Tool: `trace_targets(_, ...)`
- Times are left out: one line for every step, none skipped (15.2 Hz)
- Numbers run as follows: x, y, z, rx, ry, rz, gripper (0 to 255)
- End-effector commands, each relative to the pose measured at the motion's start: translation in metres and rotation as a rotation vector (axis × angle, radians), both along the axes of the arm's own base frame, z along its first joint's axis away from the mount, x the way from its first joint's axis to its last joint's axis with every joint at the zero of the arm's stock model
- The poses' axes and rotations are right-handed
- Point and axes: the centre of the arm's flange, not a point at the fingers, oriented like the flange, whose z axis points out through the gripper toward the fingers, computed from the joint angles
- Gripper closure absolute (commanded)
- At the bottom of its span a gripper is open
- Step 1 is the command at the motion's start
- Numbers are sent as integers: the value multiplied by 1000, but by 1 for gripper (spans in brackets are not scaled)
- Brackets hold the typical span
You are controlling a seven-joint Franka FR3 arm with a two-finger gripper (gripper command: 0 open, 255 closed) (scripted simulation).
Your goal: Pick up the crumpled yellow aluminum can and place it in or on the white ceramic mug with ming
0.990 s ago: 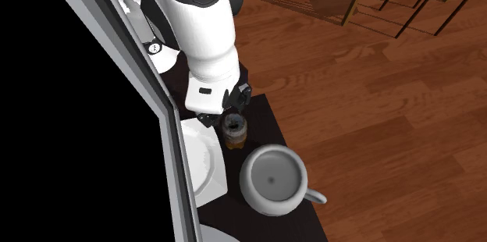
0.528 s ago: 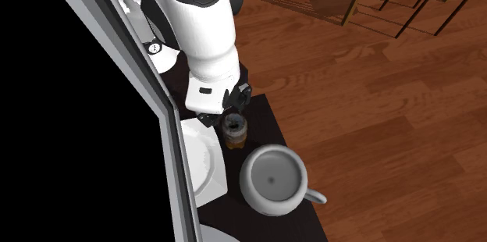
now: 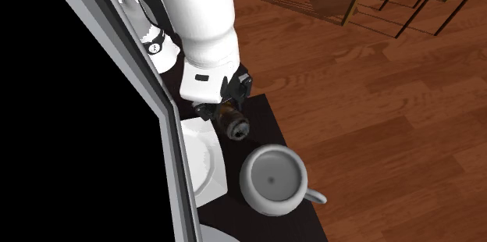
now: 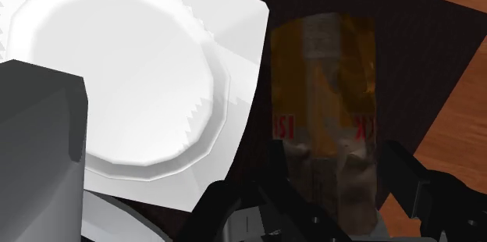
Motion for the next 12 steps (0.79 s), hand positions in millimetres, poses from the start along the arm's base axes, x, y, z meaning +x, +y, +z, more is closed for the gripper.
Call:
trace_targets(0, 0, 11, 0, 0, 0, 255)
trace_targets(0, 0, 16, 0, 0, 0, 255)
trace_targets(0, 0, 21, 0, 0, 0, 255)
trace_targets(0, 0, 26, 0, 0, 0, 255)
trace_targets(0, 0, 32, 0, 0, 0, 255)
trace_targets(0, 0, 37, 0, 0, 0, 255)
trace_targets(0, 0, 42, 0, 0, 0, 255)
trace_targets(0, 0, 48, 0, 0, 0, 255)
trace_targets(0, 0, 53, 0, 0, 0, 255)
trace_targets(0, 0, 58, 0, 0, 0, 255)
trace_targets(0, 0, 63, 0, 0, 0, 255)
trace_targets(0, 0, 69, 0, 0, 0, 255)
